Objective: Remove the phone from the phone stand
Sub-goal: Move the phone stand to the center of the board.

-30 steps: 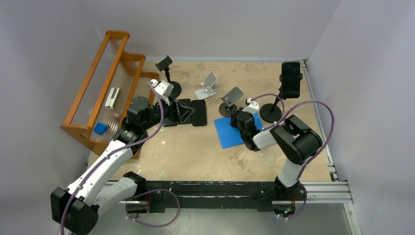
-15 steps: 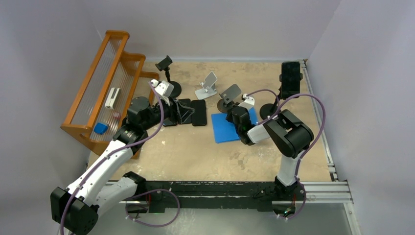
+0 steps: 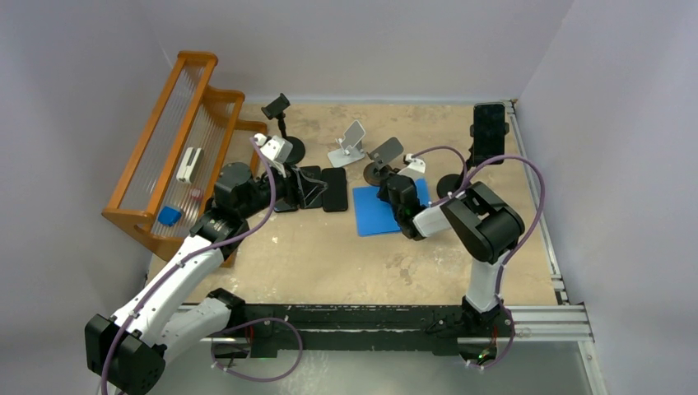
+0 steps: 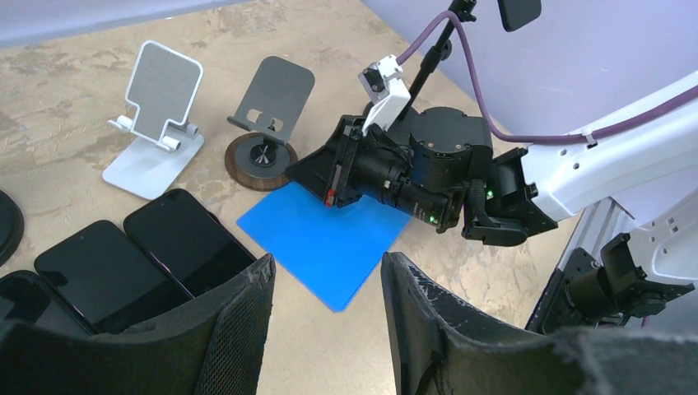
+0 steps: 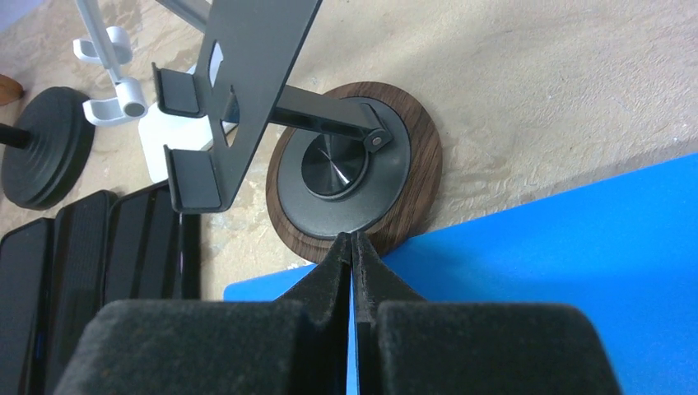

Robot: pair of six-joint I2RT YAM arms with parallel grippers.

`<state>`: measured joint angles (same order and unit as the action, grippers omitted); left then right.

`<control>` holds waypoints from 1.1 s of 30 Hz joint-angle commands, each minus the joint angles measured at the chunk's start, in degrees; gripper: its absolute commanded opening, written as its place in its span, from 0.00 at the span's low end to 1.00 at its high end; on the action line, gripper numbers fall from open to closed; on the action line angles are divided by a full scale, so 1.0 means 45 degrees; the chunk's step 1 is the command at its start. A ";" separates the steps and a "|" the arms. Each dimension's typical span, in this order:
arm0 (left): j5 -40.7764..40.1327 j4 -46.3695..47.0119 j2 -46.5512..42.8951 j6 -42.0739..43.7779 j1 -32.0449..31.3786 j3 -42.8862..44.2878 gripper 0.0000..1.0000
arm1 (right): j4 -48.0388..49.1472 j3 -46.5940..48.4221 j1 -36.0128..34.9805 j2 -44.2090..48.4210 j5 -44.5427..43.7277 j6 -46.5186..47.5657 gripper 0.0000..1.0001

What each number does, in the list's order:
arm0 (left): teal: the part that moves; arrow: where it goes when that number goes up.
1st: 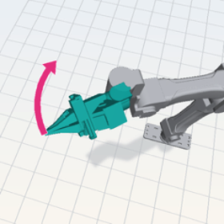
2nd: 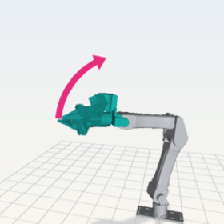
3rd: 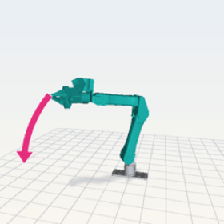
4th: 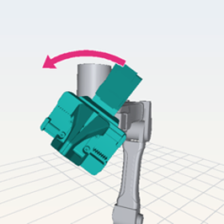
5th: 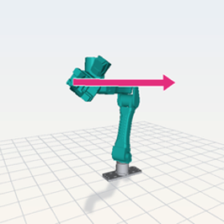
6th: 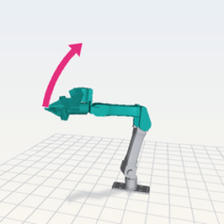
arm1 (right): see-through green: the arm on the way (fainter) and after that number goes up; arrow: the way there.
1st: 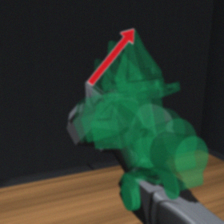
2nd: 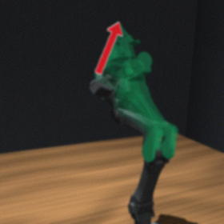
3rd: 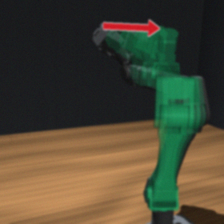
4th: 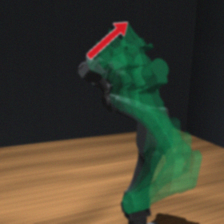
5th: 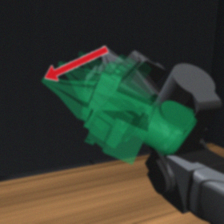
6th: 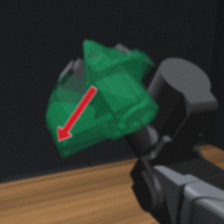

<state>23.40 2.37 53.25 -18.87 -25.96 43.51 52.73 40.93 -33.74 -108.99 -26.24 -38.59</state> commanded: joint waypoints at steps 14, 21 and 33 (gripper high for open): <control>0.0027 0.0352 -0.0193 0.0009 -0.0105 0.0436 0.49 | 0.0560 -0.0991 -0.0042 0.1116 0.0340 0.0186 0.00; -0.0004 0.0332 -0.0208 0.0034 -0.0189 0.0468 0.49 | -0.0359 -0.0034 -0.0042 0.0197 0.0430 0.0001 0.00; -0.0062 0.0303 -0.0233 0.0039 -0.0199 0.0488 0.49 | -0.0947 0.1870 0.0156 -0.1351 -0.0997 0.0301 0.00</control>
<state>23.35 2.04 53.23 -18.87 -26.68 43.51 50.17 46.13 -33.69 -113.36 -26.48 -38.28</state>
